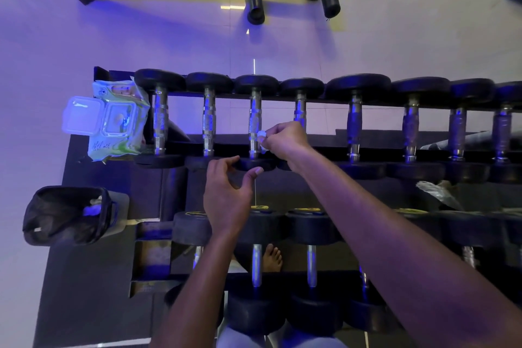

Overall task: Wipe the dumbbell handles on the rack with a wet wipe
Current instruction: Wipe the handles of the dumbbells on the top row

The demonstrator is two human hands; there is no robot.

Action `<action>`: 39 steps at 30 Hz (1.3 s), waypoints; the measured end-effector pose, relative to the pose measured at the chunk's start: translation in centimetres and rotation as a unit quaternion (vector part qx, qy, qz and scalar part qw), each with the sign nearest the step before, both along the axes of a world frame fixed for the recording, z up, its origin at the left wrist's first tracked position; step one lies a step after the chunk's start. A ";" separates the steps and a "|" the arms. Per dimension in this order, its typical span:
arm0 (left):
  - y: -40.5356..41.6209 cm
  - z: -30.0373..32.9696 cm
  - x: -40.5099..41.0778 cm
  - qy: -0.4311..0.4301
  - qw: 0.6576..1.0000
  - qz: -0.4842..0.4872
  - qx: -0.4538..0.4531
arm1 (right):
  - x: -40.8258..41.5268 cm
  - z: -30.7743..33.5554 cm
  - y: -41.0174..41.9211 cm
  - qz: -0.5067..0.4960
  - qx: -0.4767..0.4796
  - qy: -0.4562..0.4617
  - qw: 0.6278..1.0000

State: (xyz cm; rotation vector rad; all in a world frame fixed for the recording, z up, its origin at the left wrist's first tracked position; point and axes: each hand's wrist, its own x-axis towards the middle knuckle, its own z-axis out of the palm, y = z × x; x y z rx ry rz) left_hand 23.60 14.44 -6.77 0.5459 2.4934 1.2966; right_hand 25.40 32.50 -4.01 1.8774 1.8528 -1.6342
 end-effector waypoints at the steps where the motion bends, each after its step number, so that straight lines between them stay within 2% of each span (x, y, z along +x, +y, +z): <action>1: 0.0 0.0 0.1 0.000 1.000 0.001 0.001 | 0.2 0.4 0.0 0.026 0.011 -0.008 1.000; 5: 0.0 0.0 0.1 0.000 1.000 0.002 -0.002 | 1.1 1.0 0.2 0.164 0.065 -0.062 0.982; 7: 0.0 0.0 0.1 -0.002 1.000 0.004 -0.002 | 1.0 1.6 0.6 0.206 0.075 -0.056 0.974; 9: 0.0 0.0 0.2 -0.001 1.000 0.012 0.001 | 0.3 2.3 1.5 0.201 0.080 0.026 0.976; 11: 0.0 -0.1 0.4 -0.011 0.999 0.034 0.004 | -0.9 3.1 2.4 0.200 0.150 0.119 0.961; 13: -0.1 -0.2 0.7 -0.054 0.996 0.076 0.007 | -2.4 3.6 2.9 0.243 0.269 0.143 0.921; 14: -0.1 -0.3 0.9 -0.088 0.991 0.100 0.011 | -3.0 3.6 3.1 0.283 0.339 0.122 0.889; 16: 0.0 -0.6 1.2 -0.150 0.979 0.137 0.015 | -3.8 3.3 3.6 0.397 0.444 0.014 0.803; 17: 0.0 -0.7 1.4 -0.171 0.973 0.152 0.013 | -4.1 3.1 4.0 0.446 0.465 -0.035 0.764; 18: 0.0 -0.8 1.5 -0.189 0.968 0.166 0.014 | -4.3 2.8 4.2 0.480 0.473 -0.066 0.736; 20: 0.0 -1.0 1.5 -0.225 0.955 0.192 0.023 | -4.5 2.6 4.5 0.512 0.475 -0.086 0.710; 26: -0.2 -1.7 1.3 -0.291 0.931 0.219 0.031 | -5.5 4.0 4.3 0.539 0.450 -0.116 0.702; 36: -0.2 -2.0 1.0 -0.334 0.911 0.234 0.067 | -5.9 4.2 1.8 0.659 0.313 -0.129 0.672; 39: -0.3 -1.9 1.0 -0.344 0.907 0.232 0.074 | -5.3 3.9 1.4 0.663 0.313 -0.122 0.670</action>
